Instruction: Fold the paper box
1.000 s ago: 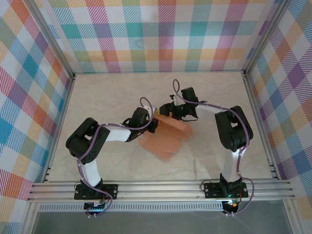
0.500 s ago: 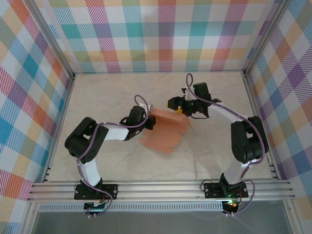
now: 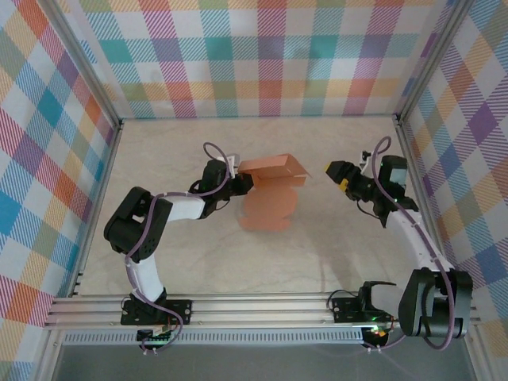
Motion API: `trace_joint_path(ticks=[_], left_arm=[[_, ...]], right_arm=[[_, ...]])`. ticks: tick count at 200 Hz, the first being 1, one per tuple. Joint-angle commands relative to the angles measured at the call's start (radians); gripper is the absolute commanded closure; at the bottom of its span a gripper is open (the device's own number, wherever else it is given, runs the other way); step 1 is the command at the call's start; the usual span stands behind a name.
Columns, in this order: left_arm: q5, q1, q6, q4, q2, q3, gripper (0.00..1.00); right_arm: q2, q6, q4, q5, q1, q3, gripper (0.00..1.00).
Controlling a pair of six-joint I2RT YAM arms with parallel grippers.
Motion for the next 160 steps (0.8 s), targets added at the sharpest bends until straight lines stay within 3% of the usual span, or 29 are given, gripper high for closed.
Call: trace_joint_path(ticks=[1,35,77,114,160], left_arm=[[0.021,0.018,-0.148,0.001,0.008,0.037,1.00],[0.078,0.018,-0.268,0.035,0.017,0.079,1.00],[0.107,0.018,-0.268,0.063,0.005,0.087,1.00],[0.123,0.017,-0.267,0.108,0.002,0.064,1.00],[0.140,0.018,-0.272,0.141,0.002,0.065,1.00]], right_arm=[[0.012,0.016,0.021,-0.062,-0.001,-0.009,0.21],[0.073,0.090,0.154,-0.147,0.035,-0.041,0.28],[0.147,0.159,0.288,-0.139,0.121,-0.011,0.36],[0.202,0.261,0.435,-0.139,0.144,0.007,0.34],[0.229,0.272,0.439,-0.137,0.171,0.070,0.35]])
